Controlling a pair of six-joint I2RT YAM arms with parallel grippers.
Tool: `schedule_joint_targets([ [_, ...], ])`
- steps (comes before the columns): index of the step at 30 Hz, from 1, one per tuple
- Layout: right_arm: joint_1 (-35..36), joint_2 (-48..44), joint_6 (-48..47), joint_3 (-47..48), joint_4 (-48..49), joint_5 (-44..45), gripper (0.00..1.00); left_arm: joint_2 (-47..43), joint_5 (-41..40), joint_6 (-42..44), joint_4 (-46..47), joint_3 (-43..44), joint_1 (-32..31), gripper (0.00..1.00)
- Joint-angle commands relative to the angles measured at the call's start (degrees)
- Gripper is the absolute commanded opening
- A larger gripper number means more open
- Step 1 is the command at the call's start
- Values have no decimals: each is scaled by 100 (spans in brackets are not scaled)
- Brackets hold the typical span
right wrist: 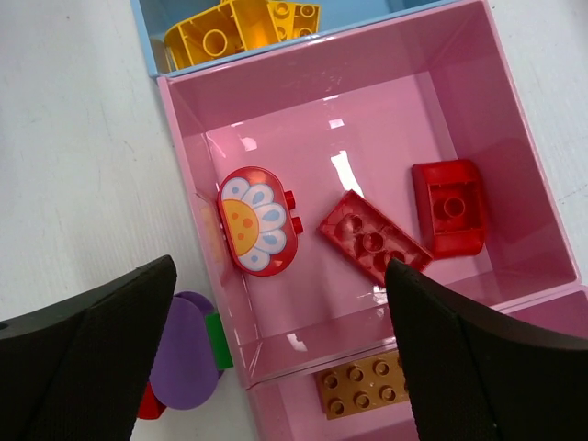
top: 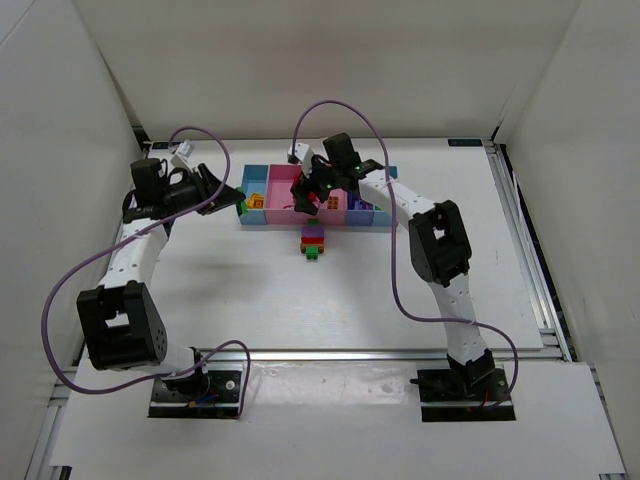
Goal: Sort the legos into containers by color
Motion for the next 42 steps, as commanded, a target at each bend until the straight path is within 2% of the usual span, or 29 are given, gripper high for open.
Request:
schedule_joint_targets([
  [1,32,-292,123,45,277,127,98,-70,-24,19,99,295,-12,24],
  [6,-126,-862,307,-305,374,346,99,36,-42,115,143,557,-196,24],
  [10,-521,-1844,851,-666,392,854,99,368,-147,204,143,935,-530,25],
  [13,-986,-2547,1028,-1078,339,1294,99,781,-261,274,161,1348,-829,25],
  [14,-1127,-2708,1063,-1202,252,1348,99,879,-279,291,169,1454,-1160,25],
  [16,-1566,-2998,1168,-1465,32,1444,99,1247,-340,370,161,1822,-1399,25],
  [23,-2885,-3956,1844,-2274,-478,998,99,2407,-666,520,55,3166,-2393,26],
  [30,-3281,-4501,2057,-2960,-505,689,99,3577,-999,696,212,4240,-3298,27],
  [42,-3782,-4739,2250,-3260,-470,505,99,5220,-1465,722,969,5892,-3993,27],
])
